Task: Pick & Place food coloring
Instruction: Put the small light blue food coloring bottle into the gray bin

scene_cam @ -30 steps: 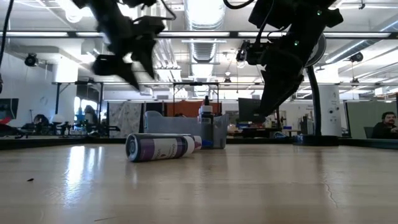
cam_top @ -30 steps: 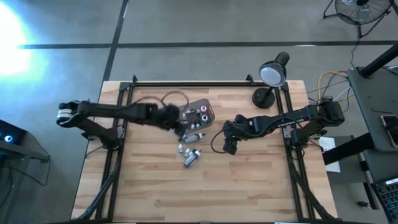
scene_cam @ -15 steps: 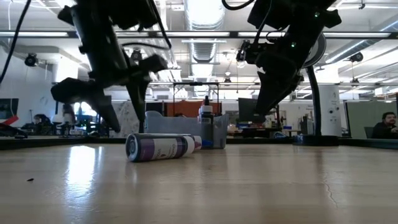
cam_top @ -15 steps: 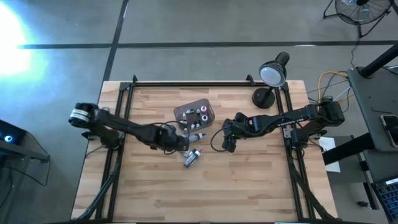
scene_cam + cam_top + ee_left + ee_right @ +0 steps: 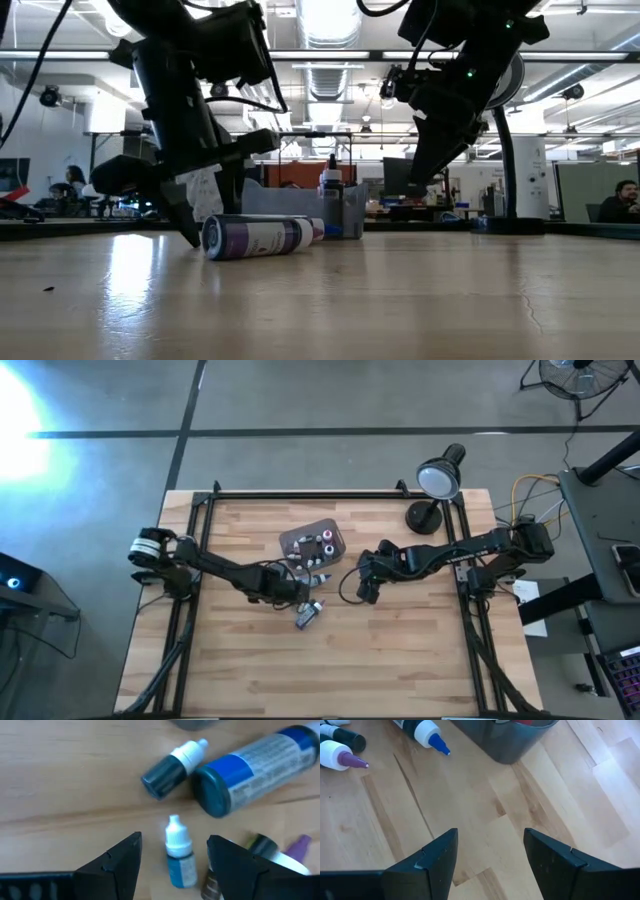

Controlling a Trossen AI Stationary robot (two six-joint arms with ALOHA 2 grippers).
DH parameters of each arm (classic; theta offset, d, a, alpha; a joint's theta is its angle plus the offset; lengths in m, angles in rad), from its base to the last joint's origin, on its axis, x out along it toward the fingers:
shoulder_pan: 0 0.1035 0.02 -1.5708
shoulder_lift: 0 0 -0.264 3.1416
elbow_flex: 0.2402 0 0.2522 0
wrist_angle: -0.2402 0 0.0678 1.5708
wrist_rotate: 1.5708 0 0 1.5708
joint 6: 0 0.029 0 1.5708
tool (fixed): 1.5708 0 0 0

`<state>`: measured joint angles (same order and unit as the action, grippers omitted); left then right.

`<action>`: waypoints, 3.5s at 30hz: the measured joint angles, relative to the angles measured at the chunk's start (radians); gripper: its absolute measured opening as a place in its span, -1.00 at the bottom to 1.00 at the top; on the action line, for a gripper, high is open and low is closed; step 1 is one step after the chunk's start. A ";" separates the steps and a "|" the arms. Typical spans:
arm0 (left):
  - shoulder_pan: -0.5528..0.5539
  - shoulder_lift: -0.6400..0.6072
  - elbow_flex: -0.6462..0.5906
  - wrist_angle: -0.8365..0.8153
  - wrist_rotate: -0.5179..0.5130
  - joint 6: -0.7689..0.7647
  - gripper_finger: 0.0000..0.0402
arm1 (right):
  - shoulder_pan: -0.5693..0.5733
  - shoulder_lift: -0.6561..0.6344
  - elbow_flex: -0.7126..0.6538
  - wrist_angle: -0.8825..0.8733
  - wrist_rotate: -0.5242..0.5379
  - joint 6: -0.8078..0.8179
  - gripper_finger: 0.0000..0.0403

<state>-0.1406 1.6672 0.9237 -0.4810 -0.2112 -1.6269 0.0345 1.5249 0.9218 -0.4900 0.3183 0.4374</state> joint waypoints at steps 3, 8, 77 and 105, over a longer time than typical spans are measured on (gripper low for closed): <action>0.009 0.006 0.000 -0.001 -0.001 0.000 0.00 | 0.000 0.000 0.000 0.000 0.003 0.000 0.09; 0.018 0.007 0.000 -0.008 -0.010 0.019 -0.11 | 0.000 0.000 0.000 0.000 0.023 0.000 0.09; -0.077 -0.046 0.001 0.013 0.129 1.955 -0.45 | 0.000 0.001 -0.030 -0.003 0.044 0.027 0.09; -0.076 0.008 0.026 -0.023 0.141 1.746 -0.48 | 0.000 0.001 -0.031 -0.033 0.040 0.033 0.09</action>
<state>-0.2163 1.6752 0.9500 -0.5041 -0.0700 0.1192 0.0345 1.5261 0.8913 -0.5232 0.3580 0.4706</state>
